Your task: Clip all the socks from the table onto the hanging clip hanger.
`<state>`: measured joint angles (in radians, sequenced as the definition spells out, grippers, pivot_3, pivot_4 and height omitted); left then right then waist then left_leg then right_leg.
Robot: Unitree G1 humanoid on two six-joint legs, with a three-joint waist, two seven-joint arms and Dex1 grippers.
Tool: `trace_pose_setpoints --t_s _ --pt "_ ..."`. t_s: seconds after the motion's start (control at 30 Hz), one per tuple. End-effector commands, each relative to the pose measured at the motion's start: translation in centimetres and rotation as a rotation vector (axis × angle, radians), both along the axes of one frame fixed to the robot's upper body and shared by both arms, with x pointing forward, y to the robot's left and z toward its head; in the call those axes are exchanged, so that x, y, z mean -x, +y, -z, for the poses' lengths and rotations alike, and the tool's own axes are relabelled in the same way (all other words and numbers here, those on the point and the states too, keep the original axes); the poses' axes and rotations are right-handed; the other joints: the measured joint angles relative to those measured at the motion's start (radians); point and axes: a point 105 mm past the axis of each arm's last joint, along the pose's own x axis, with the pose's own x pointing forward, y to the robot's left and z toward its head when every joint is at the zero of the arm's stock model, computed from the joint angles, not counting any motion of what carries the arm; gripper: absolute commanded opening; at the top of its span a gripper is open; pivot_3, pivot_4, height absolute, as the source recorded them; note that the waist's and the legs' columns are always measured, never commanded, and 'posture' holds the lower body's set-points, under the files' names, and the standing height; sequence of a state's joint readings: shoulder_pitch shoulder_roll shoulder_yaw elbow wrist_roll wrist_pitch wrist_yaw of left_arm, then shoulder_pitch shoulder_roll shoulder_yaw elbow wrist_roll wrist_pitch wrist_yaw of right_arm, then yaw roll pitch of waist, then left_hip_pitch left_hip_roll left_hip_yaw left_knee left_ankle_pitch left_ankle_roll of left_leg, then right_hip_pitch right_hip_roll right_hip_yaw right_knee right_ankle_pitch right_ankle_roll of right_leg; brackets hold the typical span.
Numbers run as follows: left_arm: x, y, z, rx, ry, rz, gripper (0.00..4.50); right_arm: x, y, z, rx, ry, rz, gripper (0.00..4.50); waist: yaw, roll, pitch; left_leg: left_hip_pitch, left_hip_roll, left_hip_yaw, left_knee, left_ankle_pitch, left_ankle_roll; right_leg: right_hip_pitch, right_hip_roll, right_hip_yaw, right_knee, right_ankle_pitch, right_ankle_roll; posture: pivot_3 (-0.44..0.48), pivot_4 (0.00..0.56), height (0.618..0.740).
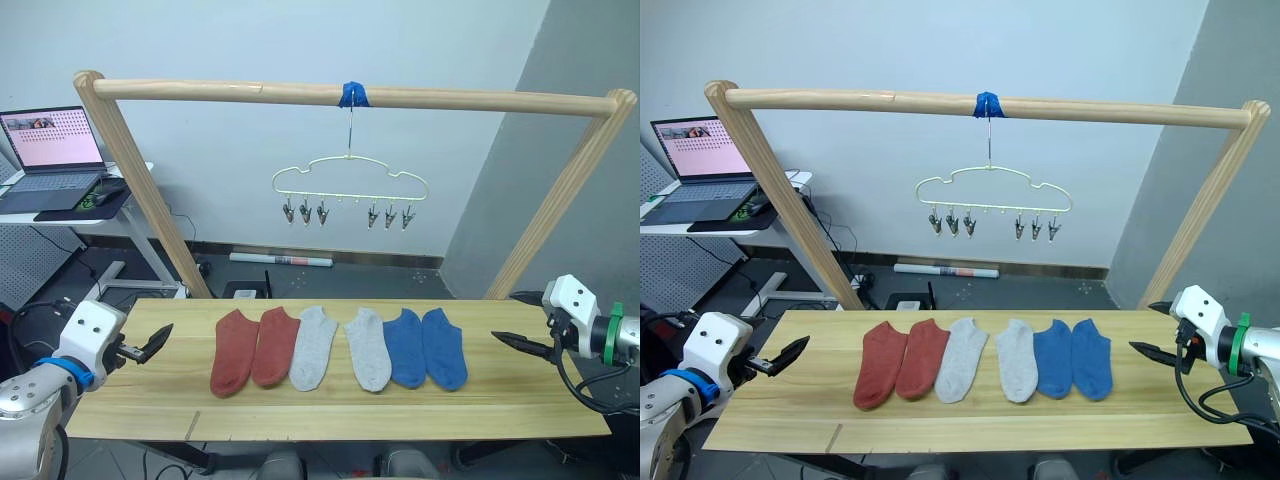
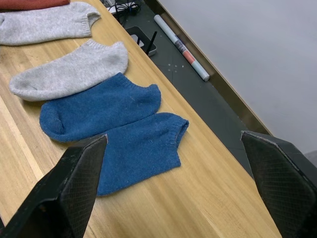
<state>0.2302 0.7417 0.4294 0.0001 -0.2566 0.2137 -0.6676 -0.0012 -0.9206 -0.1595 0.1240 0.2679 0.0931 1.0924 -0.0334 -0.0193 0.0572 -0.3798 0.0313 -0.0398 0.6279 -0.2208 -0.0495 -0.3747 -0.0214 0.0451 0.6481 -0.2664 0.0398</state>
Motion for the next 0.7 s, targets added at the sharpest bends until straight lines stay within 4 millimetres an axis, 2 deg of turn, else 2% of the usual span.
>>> trace_pose_setpoints --t_s 0.03,0.23,0.4,0.57,0.6,0.7 --pt "-0.2 0.7 -1.4 -0.016 -0.044 -0.019 4.47 -0.5 0.3 -1.8 -0.004 -0.074 -0.023 4.5 0.0 0.0 0.0 0.0 0.0 0.0 0.0 0.0 0.0 0.0 0.0 0.0 0.0 0.0 0.0 0.012 0.0 0.74" --pt "-0.3 1.2 -2.9 -0.026 -0.127 -0.012 4.47 -0.6 0.5 -2.2 -0.032 -0.096 -0.018 4.5 0.0 0.0 0.0 0.0 0.0 0.0 0.0 0.0 0.0 0.0 0.0 0.0 0.0 0.0 0.0 0.006 0.0 0.74" --pt "0.0 1.3 -3.5 0.015 -0.159 -0.016 4.47 -0.5 -0.2 -2.6 -0.043 -0.096 0.005 4.5 0.0 0.0 0.006 0.0 0.0 0.0 0.0 0.0 0.0 0.0 0.0 0.0 0.0 0.0 0.0 -0.009 0.048 0.74" --pt "-0.1 1.1 -3.9 -0.018 -0.155 0.016 4.47 -0.4 -0.6 -3.4 -0.048 -0.096 0.01 4.5 0.0 0.001 0.049 0.001 0.001 0.001 0.001 0.0 0.0 0.0 -0.001 0.002 0.001 0.0 0.0 -0.069 0.139 0.74" --pt "-0.2 1.2 -3.9 -0.02 -0.153 0.016 4.47 -0.5 -0.4 -3.5 -0.048 -0.1 0.011 4.5 0.0 0.001 0.056 0.0 0.001 0.002 0.001 0.0 0.0 -0.001 -0.001 0.003 0.001 0.0 0.0 -0.075 0.144 0.74" --pt "-1.4 -0.1 -4.4 0.023 -0.178 0.052 4.47 -0.8 0.7 -4.2 -0.085 -0.146 0.021 4.5 -0.001 0.001 0.073 -0.002 0.001 0.002 0.001 0.0 0.0 -0.003 -0.001 0.003 0.002 0.0 0.0 -0.076 0.143 0.74"
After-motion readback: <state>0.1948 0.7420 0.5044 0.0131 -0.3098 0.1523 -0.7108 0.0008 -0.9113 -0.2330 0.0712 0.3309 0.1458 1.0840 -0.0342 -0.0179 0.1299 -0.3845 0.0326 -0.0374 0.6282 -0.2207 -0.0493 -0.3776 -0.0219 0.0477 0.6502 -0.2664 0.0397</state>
